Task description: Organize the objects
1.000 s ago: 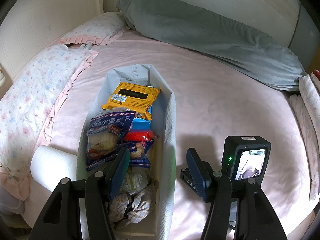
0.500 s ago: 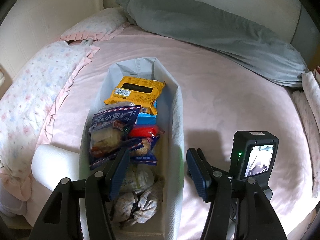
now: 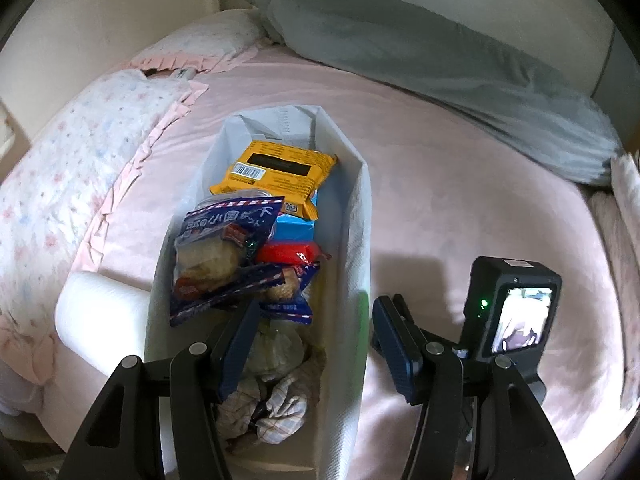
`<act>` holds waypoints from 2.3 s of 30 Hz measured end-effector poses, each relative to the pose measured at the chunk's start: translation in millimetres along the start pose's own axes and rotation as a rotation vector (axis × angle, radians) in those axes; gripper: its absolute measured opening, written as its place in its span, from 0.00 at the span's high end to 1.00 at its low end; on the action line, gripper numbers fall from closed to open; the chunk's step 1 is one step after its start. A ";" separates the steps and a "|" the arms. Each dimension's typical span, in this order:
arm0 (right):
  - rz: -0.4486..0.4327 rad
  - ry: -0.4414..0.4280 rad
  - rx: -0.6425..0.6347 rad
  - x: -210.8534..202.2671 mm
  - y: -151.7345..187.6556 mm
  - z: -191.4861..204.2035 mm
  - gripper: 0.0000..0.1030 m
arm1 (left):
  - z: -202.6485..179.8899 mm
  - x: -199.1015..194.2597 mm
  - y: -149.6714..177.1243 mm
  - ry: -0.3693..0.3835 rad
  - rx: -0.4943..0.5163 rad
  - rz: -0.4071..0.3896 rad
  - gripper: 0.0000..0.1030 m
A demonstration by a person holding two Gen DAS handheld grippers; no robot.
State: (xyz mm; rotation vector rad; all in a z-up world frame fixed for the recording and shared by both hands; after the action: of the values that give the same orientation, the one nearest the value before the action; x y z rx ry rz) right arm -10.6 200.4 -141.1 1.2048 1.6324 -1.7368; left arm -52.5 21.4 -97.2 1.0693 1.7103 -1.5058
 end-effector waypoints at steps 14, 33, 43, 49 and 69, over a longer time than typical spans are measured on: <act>0.084 -0.019 -0.019 -0.6 -2.3 -0.8 0.05 | 6.1 -11.9 -6.1 0.016 -0.061 -0.069 0.45; -0.021 -0.031 -0.169 -28.4 47.1 -95.2 0.13 | -63.4 -31.3 22.6 0.084 0.094 -0.122 0.45; -0.012 -0.038 -0.135 -24.7 53.3 -95.3 0.08 | -12.7 -68.5 -7.6 0.112 -0.014 -0.198 0.45; -0.012 -0.042 -0.132 -31.5 60.3 -97.5 0.08 | 27.9 -93.8 -21.7 0.102 -0.098 -0.260 0.44; -0.011 -0.046 -0.131 -33.9 62.3 -98.4 0.08 | -29.8 -114.2 -12.1 0.299 0.013 -0.350 0.44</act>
State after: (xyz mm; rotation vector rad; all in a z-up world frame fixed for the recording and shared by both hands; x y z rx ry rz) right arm 84.7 275.3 -138.0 1.0894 1.7009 -1.6243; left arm -5.8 30.7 11.4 1.0866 2.1893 -1.6296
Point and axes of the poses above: each gripper's, at about its wrist camera, not at the fingertips, and x roughly the way its jaws point, z to its left, y to its underside, the point moved 8 cm from there along x, roughly the way its jaws point, and after that the axes turned 10 degrees about -x, right-handed, at the moved point
